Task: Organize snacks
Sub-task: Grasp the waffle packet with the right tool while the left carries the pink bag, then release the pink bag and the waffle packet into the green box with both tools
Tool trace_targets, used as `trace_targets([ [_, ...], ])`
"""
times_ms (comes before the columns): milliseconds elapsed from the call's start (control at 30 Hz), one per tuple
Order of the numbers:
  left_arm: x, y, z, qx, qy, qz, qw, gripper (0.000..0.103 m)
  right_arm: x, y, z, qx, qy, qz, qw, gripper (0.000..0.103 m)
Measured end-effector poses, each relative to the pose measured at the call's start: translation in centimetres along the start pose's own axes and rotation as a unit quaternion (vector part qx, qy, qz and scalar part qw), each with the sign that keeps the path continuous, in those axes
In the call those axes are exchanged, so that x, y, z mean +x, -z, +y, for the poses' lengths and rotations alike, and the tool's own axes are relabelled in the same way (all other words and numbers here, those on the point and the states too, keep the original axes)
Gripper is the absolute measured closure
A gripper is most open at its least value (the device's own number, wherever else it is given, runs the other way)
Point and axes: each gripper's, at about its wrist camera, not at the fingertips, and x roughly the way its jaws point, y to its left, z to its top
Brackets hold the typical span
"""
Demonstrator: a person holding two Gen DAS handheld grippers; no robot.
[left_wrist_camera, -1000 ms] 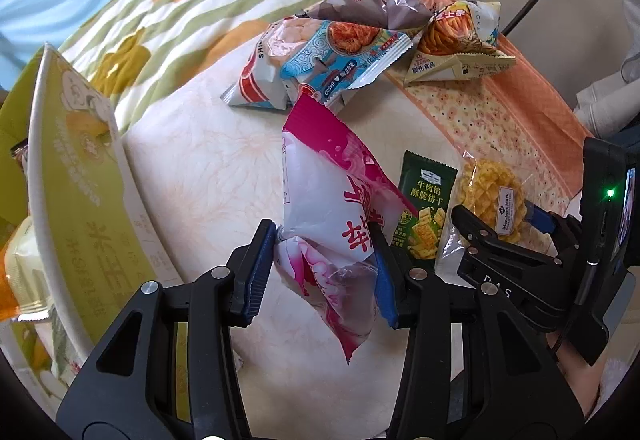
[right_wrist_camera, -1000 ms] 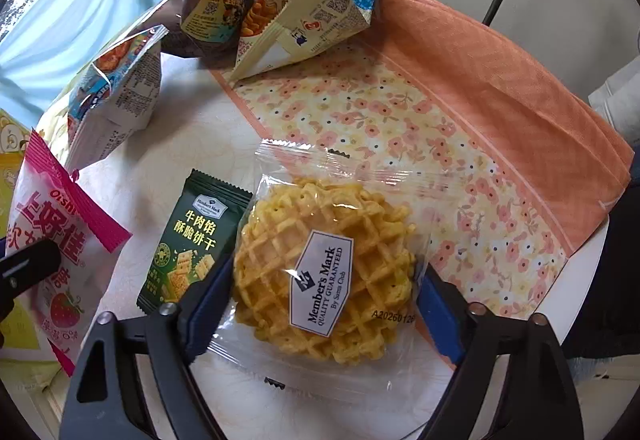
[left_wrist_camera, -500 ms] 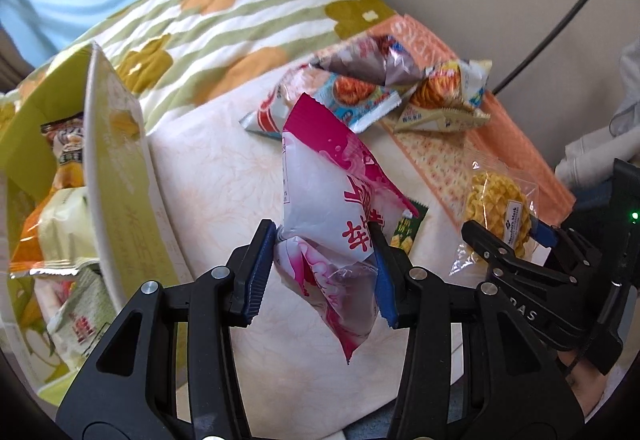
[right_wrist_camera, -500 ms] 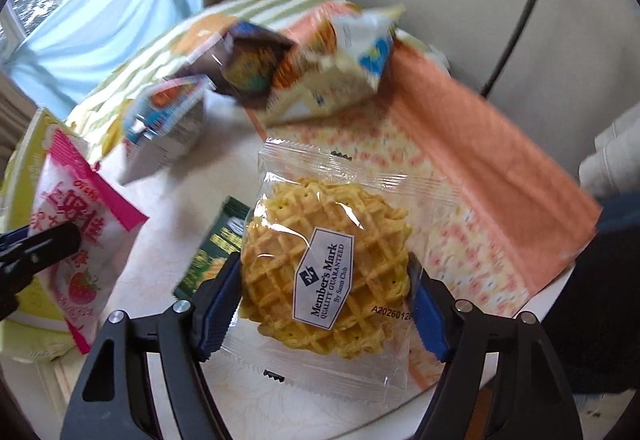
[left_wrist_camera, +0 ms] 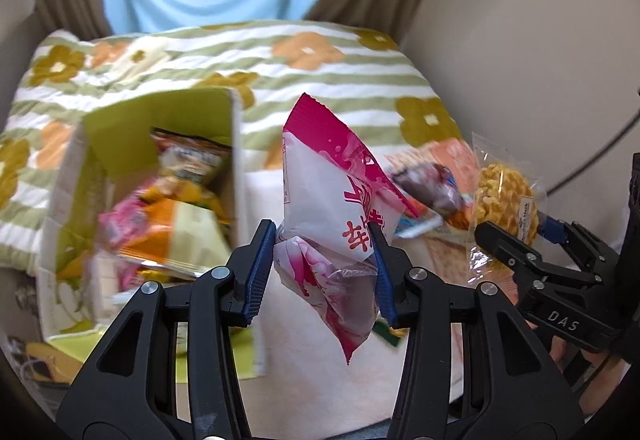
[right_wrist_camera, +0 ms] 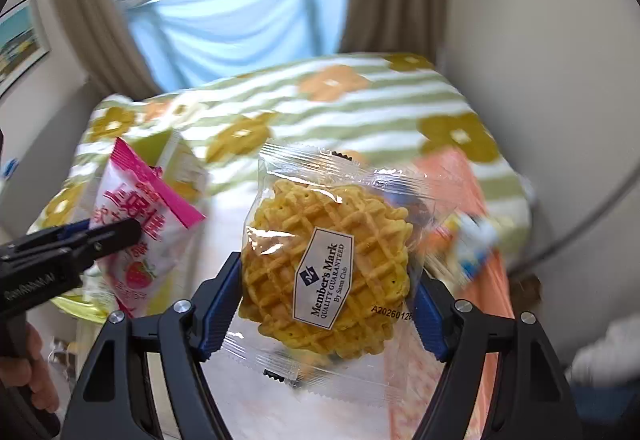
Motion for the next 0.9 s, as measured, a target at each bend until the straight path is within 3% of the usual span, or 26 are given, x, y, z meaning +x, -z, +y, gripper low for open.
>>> trace_targets([
  [367,-2.2,-2.7,12.7,-0.086,-0.054,-0.026,0.9945,0.062,2.4,-5.4,11.2,-0.070,-0.099,-0.006,0.993,0.031],
  [600,1.5,-4.5,20.6,-0.129,-0.053,0.014,0.9901,0.061,5.0,-7.6,17.5,-0.104,-0.120,0.008,0.987,0.031],
  [633,2.1,-4.6,21.4,-0.133,-0.054,0.018,0.9894,0.057,5.4,-7.7,18.1,-0.108,-0.120,0.013,0.987,0.031],
  [700,2.9,-4.7,22.8,-0.137,-0.065,0.018,0.9883,0.039,6.7,-7.8,19.3,-0.115,-0.118,0.024,0.986,0.031],
  [733,3.0,-4.7,23.1,-0.135,-0.070,0.017,0.9883,0.014,7.0,-7.9,19.6,-0.117,-0.117,0.028,0.986,0.031],
  [767,3.1,-4.6,23.6,-0.131,-0.073,0.012,0.9886,0.000,7.5,-7.8,20.1,-0.120,-0.115,0.033,0.986,0.031],
  [900,2.7,-3.8,24.6,-0.134,-0.060,0.012,0.9890,0.000,8.2,-7.7,21.1,-0.129,-0.111,0.043,0.984,0.031],
])
